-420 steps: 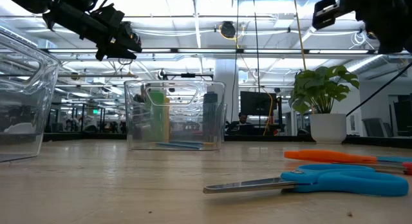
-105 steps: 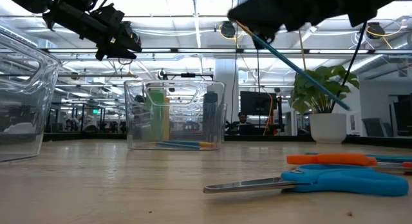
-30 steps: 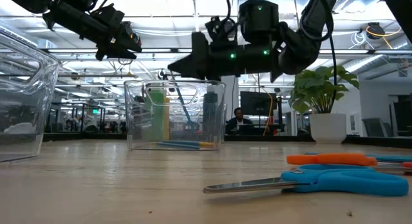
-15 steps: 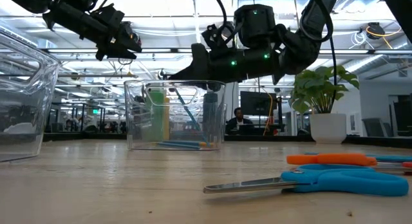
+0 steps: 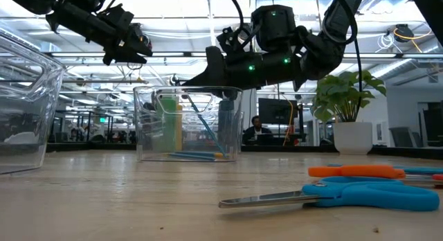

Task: Pick & Place Paint Supplies
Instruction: Put the blue paintbrush into the middle transparent bin

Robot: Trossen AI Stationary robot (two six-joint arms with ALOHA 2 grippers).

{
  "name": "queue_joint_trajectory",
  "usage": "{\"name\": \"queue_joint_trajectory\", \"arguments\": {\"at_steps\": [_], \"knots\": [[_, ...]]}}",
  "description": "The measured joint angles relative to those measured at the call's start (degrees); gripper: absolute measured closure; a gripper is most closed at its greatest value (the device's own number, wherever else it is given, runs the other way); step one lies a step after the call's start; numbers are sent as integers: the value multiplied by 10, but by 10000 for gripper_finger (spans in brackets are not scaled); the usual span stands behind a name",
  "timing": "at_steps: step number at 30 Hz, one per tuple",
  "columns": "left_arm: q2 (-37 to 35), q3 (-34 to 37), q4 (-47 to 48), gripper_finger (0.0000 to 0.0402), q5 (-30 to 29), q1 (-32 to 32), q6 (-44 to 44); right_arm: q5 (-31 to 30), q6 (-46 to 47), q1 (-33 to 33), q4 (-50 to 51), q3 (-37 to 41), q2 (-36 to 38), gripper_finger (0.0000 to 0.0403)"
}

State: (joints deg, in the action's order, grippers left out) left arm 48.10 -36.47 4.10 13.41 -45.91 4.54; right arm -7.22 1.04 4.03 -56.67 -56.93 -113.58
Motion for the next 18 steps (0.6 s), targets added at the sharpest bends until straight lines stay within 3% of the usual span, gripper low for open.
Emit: {"name": "queue_joint_trajectory", "arguments": {"at_steps": [18], "knots": [[0, 0, 0, 188, 0, 0, 0, 0, 19, -1, 18, 0, 0, 403]]}}
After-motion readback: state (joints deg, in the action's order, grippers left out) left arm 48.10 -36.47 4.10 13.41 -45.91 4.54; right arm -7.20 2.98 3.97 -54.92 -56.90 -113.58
